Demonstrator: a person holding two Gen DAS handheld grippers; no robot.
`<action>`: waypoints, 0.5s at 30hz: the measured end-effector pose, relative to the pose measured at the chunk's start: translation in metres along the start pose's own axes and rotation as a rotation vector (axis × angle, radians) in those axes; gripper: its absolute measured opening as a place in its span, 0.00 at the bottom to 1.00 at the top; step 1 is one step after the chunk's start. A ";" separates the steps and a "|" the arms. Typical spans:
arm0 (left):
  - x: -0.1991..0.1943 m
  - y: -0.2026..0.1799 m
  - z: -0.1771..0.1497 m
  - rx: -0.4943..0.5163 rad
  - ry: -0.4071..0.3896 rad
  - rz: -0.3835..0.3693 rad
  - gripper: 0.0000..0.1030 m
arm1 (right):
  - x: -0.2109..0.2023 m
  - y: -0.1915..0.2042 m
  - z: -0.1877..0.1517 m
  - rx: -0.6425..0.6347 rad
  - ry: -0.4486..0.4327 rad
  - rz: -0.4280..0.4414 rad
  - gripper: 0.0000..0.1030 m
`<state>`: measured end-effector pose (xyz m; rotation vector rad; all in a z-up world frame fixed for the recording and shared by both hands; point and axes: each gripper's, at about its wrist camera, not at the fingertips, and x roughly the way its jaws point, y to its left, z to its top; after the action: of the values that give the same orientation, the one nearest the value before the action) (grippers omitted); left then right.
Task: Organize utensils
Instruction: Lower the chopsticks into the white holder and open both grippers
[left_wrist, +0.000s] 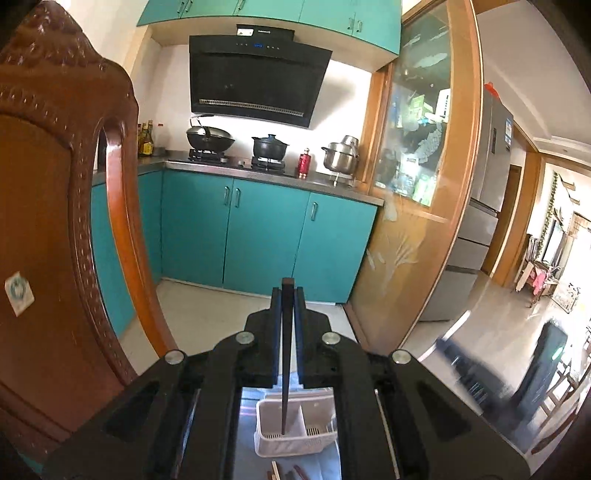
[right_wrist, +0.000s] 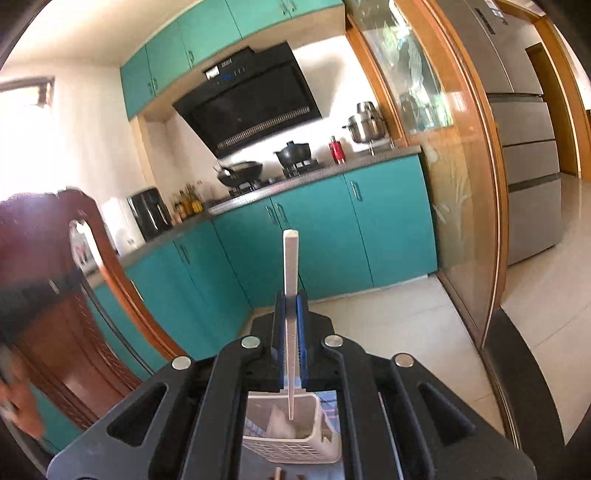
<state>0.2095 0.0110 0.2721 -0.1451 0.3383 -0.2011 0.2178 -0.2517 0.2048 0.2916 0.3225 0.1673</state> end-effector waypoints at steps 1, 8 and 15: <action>0.001 -0.001 0.001 0.003 -0.008 0.009 0.07 | 0.010 -0.004 -0.011 0.001 0.025 0.007 0.06; 0.035 0.001 -0.035 -0.016 0.020 0.042 0.07 | 0.034 -0.015 -0.059 -0.012 0.097 0.008 0.06; 0.067 0.021 -0.094 -0.109 0.120 0.014 0.07 | 0.017 -0.022 -0.086 -0.082 0.117 -0.023 0.37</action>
<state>0.2427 0.0069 0.1591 -0.2383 0.4701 -0.1779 0.2071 -0.2475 0.1151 0.1971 0.4336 0.1750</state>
